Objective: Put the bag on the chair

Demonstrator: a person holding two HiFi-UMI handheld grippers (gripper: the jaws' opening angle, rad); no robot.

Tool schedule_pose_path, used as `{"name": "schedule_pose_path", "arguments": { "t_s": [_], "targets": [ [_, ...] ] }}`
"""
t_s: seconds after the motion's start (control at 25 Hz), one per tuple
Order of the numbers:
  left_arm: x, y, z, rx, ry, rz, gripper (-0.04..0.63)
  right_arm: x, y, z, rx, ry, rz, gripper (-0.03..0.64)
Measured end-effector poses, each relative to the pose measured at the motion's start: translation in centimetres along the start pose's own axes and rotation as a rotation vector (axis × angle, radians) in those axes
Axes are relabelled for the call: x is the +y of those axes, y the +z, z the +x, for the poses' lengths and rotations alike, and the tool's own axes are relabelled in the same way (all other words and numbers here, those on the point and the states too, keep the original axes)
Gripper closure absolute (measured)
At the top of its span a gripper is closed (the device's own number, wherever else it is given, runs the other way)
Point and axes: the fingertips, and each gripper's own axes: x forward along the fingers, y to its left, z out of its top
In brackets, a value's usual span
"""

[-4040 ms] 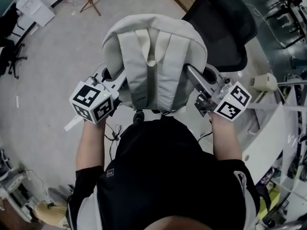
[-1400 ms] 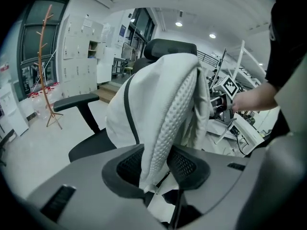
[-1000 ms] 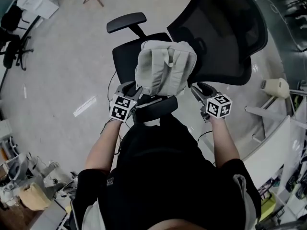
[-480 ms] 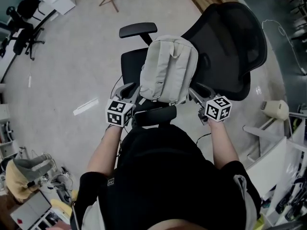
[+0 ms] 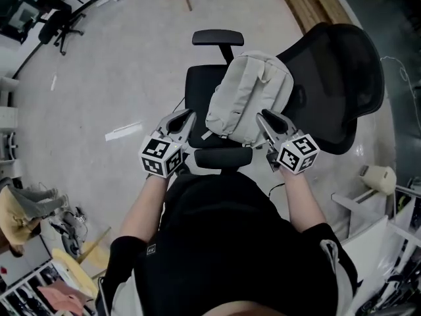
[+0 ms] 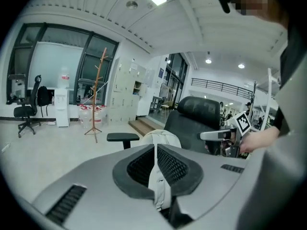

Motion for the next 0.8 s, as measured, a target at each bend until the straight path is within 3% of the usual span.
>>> {"name": "schedule_pose_path", "arguments": {
  "t_s": [0.28,0.56,0.8],
  "targets": [
    [3.0,2.7,-9.1,-0.151,-0.006,0.028,0.577,11.2,3.3,4.8,-0.058,0.104,-0.079,0.552],
    [9.4,1.5,-20.8,-0.224,-0.001,0.026,0.577,25.0,3.1,9.7,-0.104,0.208,-0.107,0.561],
    [13.3,1.0,-27.3,-0.253,-0.021,0.014,0.577,32.6,1.7,11.7,-0.105,0.185,-0.119,0.568]
  ]
}}
